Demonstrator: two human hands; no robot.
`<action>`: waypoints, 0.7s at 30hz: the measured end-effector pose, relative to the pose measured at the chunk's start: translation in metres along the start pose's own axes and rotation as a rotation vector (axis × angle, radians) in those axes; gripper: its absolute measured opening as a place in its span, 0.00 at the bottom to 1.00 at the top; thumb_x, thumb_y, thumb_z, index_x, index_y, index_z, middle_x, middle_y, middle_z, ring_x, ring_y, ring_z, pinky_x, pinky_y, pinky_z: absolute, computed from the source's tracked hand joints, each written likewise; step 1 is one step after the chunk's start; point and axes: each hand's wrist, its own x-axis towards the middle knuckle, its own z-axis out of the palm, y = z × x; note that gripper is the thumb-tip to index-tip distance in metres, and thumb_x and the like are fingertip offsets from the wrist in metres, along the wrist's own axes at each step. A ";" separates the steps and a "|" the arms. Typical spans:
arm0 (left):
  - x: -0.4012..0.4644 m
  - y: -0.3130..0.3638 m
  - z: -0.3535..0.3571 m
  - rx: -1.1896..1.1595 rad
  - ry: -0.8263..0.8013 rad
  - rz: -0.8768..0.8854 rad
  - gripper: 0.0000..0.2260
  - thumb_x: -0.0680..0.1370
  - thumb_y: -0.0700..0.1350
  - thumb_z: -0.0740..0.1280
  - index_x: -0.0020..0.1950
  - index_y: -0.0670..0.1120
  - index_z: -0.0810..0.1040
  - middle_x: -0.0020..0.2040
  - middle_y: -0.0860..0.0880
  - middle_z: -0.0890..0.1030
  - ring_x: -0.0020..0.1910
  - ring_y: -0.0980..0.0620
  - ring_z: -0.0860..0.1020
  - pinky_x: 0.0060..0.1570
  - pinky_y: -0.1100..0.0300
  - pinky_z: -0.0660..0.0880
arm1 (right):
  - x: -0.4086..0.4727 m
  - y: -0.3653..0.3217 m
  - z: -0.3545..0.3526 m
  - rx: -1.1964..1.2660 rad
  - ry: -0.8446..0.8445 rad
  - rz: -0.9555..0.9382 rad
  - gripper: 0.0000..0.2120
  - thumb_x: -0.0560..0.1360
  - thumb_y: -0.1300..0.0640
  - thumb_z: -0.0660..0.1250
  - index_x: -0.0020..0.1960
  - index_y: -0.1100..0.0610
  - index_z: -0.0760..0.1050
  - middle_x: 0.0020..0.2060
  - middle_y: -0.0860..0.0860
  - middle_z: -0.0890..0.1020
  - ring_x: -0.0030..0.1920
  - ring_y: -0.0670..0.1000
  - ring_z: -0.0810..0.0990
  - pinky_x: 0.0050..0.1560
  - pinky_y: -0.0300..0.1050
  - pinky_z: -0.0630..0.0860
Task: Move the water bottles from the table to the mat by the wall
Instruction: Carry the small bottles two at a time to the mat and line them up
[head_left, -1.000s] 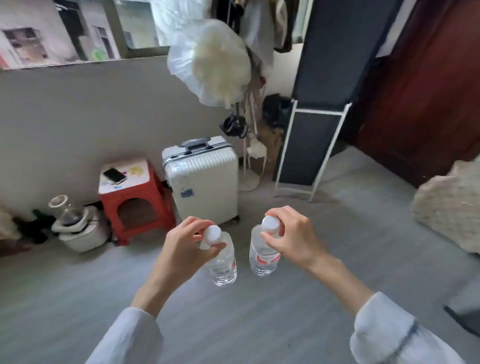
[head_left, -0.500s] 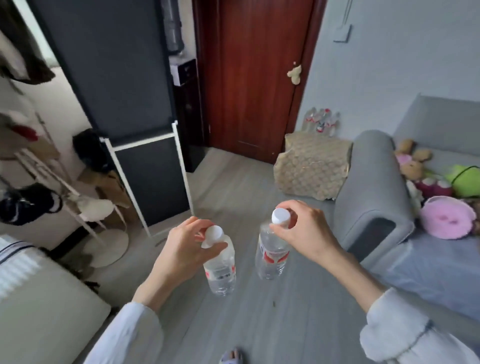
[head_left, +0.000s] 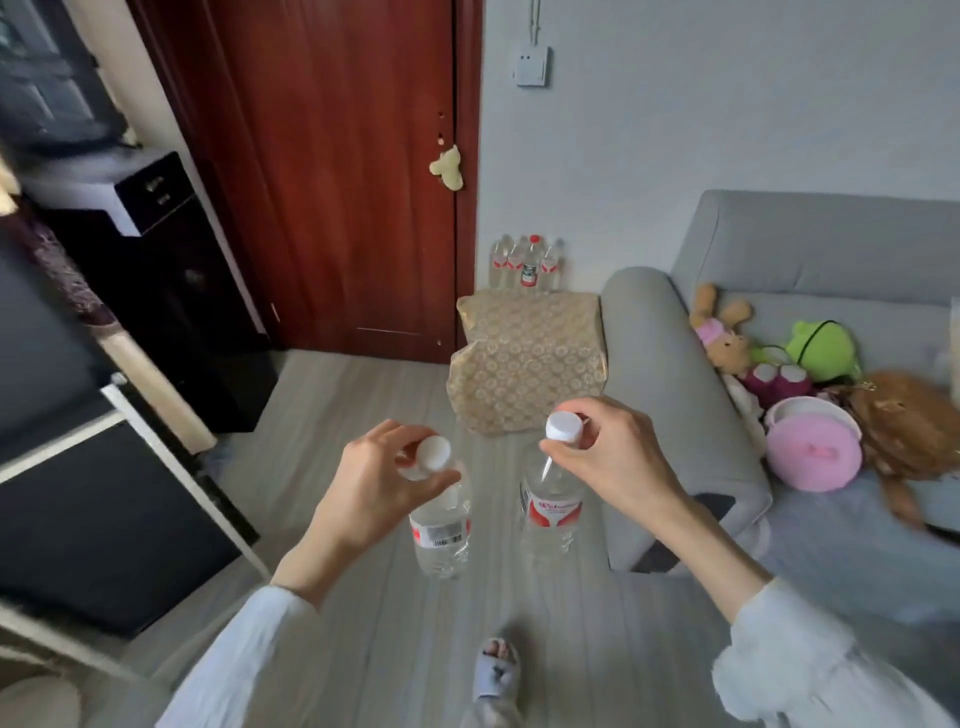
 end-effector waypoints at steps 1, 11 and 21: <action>0.025 -0.004 0.008 0.004 -0.015 -0.001 0.15 0.64 0.47 0.77 0.48 0.48 0.80 0.42 0.54 0.77 0.39 0.60 0.78 0.40 0.79 0.70 | 0.022 0.011 0.003 -0.003 -0.014 0.012 0.10 0.62 0.59 0.73 0.43 0.55 0.78 0.37 0.49 0.80 0.37 0.49 0.76 0.39 0.33 0.67; 0.254 -0.024 0.076 -0.026 -0.093 -0.029 0.16 0.64 0.46 0.77 0.50 0.49 0.80 0.44 0.56 0.76 0.42 0.55 0.79 0.49 0.59 0.78 | 0.241 0.103 0.019 -0.033 -0.065 0.059 0.12 0.62 0.59 0.73 0.45 0.55 0.76 0.42 0.50 0.79 0.40 0.49 0.74 0.40 0.32 0.64; 0.494 -0.060 0.154 -0.081 -0.131 0.020 0.14 0.65 0.46 0.77 0.49 0.48 0.81 0.45 0.51 0.79 0.41 0.57 0.78 0.45 0.67 0.76 | 0.449 0.206 0.045 -0.091 -0.065 0.194 0.10 0.63 0.55 0.73 0.43 0.51 0.76 0.38 0.45 0.77 0.39 0.45 0.74 0.37 0.24 0.67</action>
